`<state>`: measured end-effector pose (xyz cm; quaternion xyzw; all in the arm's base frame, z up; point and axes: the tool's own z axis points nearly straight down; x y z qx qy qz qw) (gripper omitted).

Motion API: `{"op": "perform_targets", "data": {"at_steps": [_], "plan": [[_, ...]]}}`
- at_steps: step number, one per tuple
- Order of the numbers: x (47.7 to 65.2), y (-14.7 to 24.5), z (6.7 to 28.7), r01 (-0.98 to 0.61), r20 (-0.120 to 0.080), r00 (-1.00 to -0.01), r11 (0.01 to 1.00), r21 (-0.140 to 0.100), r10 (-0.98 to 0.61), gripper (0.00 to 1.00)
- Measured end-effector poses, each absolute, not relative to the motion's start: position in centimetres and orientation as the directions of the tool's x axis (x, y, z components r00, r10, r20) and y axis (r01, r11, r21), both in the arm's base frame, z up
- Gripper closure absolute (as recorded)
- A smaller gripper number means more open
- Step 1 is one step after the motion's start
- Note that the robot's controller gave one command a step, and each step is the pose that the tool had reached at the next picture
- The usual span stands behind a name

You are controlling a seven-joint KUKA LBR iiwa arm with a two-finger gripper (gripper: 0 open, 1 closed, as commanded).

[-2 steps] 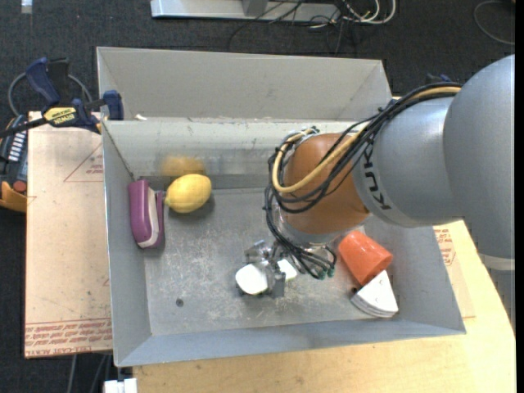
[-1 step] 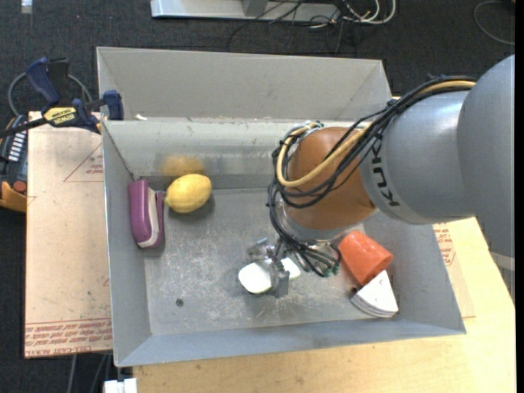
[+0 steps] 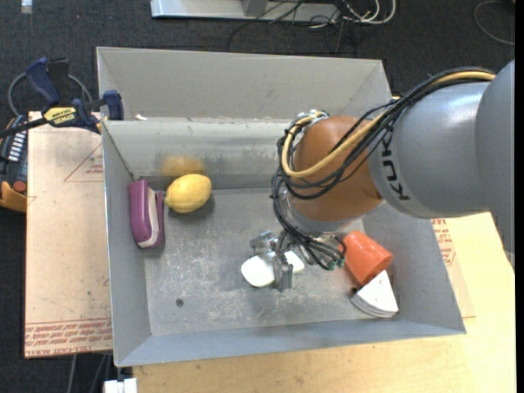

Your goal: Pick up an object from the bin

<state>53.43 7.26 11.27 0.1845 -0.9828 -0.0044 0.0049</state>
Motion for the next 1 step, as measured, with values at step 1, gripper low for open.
{"op": "perform_targets", "data": {"at_steps": [1], "plan": [[53.54,7.29,13.27,-0.362,0.003,-0.932,0.932,0.009,-0.362,1.0]]}}
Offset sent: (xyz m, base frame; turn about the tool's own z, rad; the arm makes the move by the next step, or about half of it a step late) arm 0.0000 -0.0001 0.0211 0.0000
